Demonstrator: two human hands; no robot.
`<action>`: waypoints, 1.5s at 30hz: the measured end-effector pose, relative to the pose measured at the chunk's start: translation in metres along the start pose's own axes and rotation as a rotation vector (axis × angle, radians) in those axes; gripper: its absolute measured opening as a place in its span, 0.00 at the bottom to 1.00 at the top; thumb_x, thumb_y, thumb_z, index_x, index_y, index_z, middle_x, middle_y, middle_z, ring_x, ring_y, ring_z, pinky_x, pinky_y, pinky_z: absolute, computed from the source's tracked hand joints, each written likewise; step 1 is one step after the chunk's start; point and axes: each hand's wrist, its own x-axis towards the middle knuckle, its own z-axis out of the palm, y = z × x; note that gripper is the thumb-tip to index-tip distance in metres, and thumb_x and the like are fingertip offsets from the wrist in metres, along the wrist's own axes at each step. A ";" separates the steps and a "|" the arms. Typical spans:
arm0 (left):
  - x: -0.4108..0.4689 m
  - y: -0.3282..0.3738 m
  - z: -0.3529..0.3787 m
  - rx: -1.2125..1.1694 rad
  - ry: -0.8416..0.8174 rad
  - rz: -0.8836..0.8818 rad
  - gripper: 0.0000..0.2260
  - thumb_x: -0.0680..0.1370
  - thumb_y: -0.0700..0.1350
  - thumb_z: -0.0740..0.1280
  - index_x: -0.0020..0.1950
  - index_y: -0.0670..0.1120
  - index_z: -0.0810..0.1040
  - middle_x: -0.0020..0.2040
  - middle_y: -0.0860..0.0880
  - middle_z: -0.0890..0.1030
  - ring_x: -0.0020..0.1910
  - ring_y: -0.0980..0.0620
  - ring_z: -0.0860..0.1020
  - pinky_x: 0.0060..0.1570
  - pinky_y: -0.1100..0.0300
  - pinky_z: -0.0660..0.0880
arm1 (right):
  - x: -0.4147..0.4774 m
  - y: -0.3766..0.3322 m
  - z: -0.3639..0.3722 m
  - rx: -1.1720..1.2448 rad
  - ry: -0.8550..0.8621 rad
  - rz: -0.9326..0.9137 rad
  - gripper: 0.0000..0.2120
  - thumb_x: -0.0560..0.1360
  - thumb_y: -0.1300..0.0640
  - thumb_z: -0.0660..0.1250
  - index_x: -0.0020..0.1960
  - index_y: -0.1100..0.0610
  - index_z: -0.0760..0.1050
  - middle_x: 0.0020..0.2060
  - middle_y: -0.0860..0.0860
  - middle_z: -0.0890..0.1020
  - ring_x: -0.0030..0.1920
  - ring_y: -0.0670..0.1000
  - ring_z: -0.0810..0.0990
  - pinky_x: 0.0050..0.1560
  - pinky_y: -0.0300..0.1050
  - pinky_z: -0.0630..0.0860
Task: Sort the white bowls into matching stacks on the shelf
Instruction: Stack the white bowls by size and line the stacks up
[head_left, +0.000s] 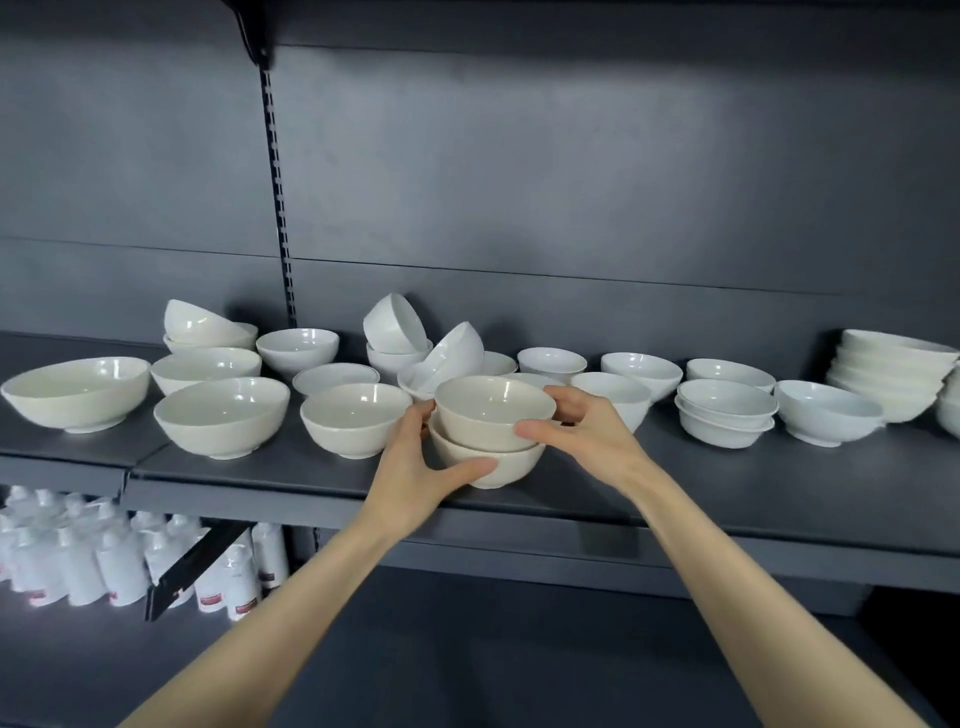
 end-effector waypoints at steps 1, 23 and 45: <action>-0.001 -0.001 0.000 -0.027 -0.008 -0.001 0.36 0.57 0.59 0.78 0.62 0.56 0.68 0.62 0.55 0.75 0.62 0.54 0.75 0.62 0.52 0.74 | -0.001 0.001 0.001 -0.011 0.000 0.004 0.12 0.69 0.60 0.76 0.47 0.47 0.77 0.45 0.40 0.84 0.45 0.35 0.81 0.44 0.27 0.74; 0.010 0.064 0.090 -0.260 -0.019 0.105 0.28 0.63 0.38 0.80 0.55 0.54 0.72 0.53 0.60 0.77 0.51 0.60 0.77 0.42 0.74 0.74 | -0.035 -0.017 -0.094 -0.070 0.173 0.006 0.13 0.68 0.61 0.76 0.44 0.46 0.77 0.41 0.37 0.83 0.42 0.35 0.81 0.45 0.29 0.76; 0.072 0.167 0.410 -0.447 -0.145 0.105 0.30 0.61 0.38 0.81 0.54 0.56 0.72 0.55 0.57 0.77 0.54 0.54 0.79 0.53 0.59 0.77 | -0.076 0.002 -0.422 -0.284 0.389 0.039 0.42 0.55 0.41 0.80 0.64 0.57 0.75 0.56 0.47 0.82 0.57 0.45 0.80 0.59 0.43 0.76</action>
